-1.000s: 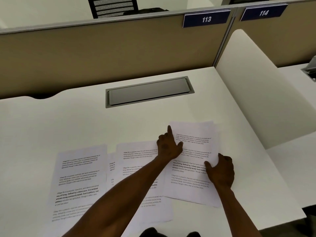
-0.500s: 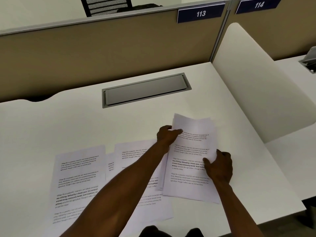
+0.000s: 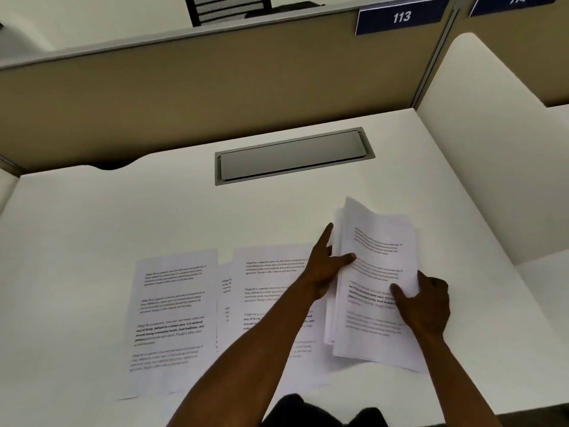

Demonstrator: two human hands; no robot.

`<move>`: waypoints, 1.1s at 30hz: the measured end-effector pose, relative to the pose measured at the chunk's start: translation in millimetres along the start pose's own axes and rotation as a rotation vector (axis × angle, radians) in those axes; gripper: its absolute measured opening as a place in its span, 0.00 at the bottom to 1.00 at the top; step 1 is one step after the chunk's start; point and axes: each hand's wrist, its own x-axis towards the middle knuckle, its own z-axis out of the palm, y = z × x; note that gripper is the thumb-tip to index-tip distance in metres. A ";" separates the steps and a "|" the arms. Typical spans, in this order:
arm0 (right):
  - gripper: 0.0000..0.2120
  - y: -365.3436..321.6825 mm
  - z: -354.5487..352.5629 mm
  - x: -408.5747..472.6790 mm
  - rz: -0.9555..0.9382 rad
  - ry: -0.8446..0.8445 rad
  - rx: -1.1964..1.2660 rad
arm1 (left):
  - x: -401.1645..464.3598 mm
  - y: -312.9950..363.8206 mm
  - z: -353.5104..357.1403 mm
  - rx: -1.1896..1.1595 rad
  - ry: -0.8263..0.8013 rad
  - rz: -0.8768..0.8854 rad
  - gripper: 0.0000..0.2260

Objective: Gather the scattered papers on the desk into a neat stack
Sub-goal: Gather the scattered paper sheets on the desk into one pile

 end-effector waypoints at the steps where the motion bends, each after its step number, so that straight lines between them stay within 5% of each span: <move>1: 0.30 1.0 -0.1 0.0 -0.003 -0.005 0.009 | -1.9 -1.3 0.3 -0.068 0.014 -0.028 0.41; 9: 0.31 -0.8 -3.5 -1.7 -0.003 -0.036 0.066 | -34.7 -14.2 3.7 0.453 0.024 0.145 0.42; 16: 0.37 1.1 -32.0 13.7 0.110 -0.204 0.521 | -58.9 2.3 5.4 0.163 0.017 0.260 0.39; 20: 0.24 -1.1 -54.7 26.9 0.144 -0.620 0.913 | -77.2 5.5 -21.2 0.043 -0.002 0.232 0.40; 29: 0.23 -54.5 -26.2 -16.8 -0.024 -0.776 0.765 | -108.1 -12.2 -80.2 -0.008 0.158 0.206 0.38; 33: 0.23 -63.8 -5.6 -35.5 -0.002 -0.698 0.777 | -122.5 -17.6 -99.4 0.116 0.473 0.174 0.32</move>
